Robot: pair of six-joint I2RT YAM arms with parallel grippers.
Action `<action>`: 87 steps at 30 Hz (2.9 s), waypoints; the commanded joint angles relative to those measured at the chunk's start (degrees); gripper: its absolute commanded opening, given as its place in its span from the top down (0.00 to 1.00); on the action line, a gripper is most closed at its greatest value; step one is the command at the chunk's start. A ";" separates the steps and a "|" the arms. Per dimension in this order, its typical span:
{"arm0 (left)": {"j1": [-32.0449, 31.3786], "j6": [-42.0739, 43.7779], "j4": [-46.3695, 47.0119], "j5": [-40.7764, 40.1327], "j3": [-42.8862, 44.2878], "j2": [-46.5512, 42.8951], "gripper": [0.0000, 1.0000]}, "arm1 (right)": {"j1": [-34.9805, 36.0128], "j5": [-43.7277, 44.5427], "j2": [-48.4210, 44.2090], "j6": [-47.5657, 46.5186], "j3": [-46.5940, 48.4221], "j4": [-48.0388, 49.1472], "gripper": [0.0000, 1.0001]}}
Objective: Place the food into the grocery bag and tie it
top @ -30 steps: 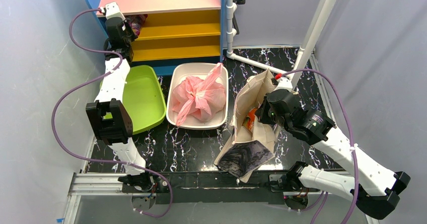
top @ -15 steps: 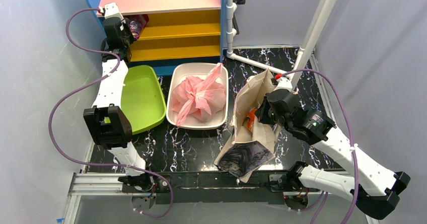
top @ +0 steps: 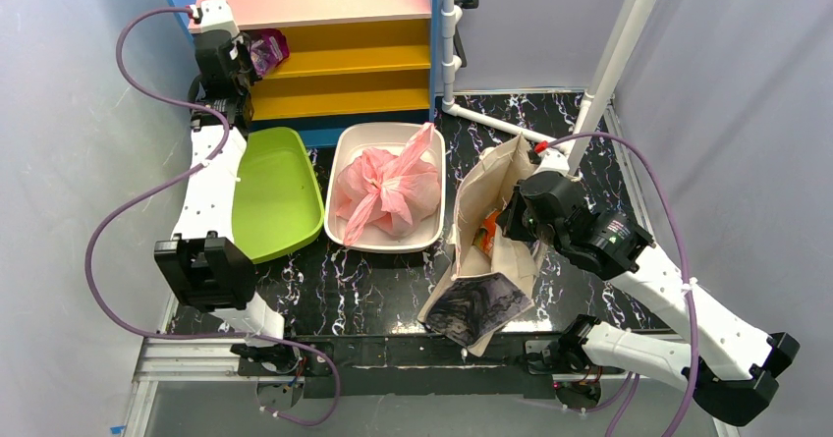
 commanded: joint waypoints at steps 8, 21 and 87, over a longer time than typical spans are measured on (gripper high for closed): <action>-5.65 5.80 4.90 -4.48 0.62 -10.66 1.00 | 0.10 -0.30 0.29 -0.29 3.10 -0.03 0.99; -16.34 9.41 7.06 3.64 0.52 -16.12 1.00 | 0.14 0.61 -0.01 -3.82 6.64 0.41 0.99; -41.47 11.84 -1.38 72.91 -14.85 -13.79 1.00 | 0.08 4.63 -3.56 -11.65 7.12 3.41 0.99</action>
